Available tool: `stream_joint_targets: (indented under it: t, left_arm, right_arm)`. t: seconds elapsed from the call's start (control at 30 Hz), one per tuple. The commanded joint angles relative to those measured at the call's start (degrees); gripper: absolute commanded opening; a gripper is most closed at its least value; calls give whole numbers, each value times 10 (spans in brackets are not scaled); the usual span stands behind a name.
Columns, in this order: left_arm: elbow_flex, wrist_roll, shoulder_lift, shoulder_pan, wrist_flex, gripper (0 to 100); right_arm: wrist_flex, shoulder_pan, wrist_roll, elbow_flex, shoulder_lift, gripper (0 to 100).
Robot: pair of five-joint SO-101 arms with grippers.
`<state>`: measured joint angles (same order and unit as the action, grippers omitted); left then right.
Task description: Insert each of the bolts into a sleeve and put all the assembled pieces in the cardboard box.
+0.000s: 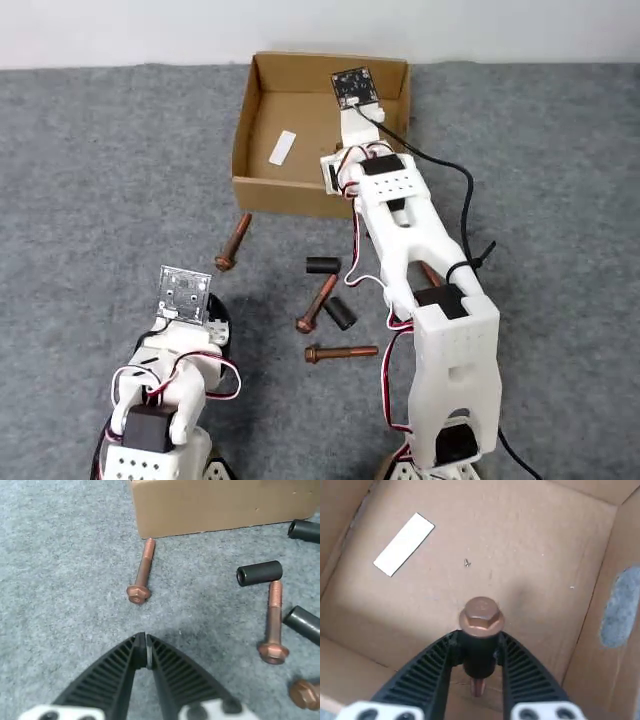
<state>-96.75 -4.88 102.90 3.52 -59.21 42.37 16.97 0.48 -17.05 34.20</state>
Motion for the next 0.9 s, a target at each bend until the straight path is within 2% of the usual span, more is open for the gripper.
stream_joint_targets:
  t: [0.0,0.27,0.4,0.6,0.77,0.87]
  left_arm:
    - [2,-8,2,-9,18,6]
    - [2,-10,2,-14,15,6]
    - [2,-11,2,-14,11,6]
    - [2,-11,4,-13,-12,6]
    - [2,-11,4,-13,-11,6]
    - [2,-11,4,-12,-11,6]
  right_arm:
    - [49,-5,9,-54,-12,157]
    - [176,-4,9,-207,-26,3]
    - [260,-1,8,-263,-60,9]
    - [426,-3,22,-271,-117,8]
    - [573,-6,180,-271,-126,11]
    - [604,-12,273,-258,-120,11]
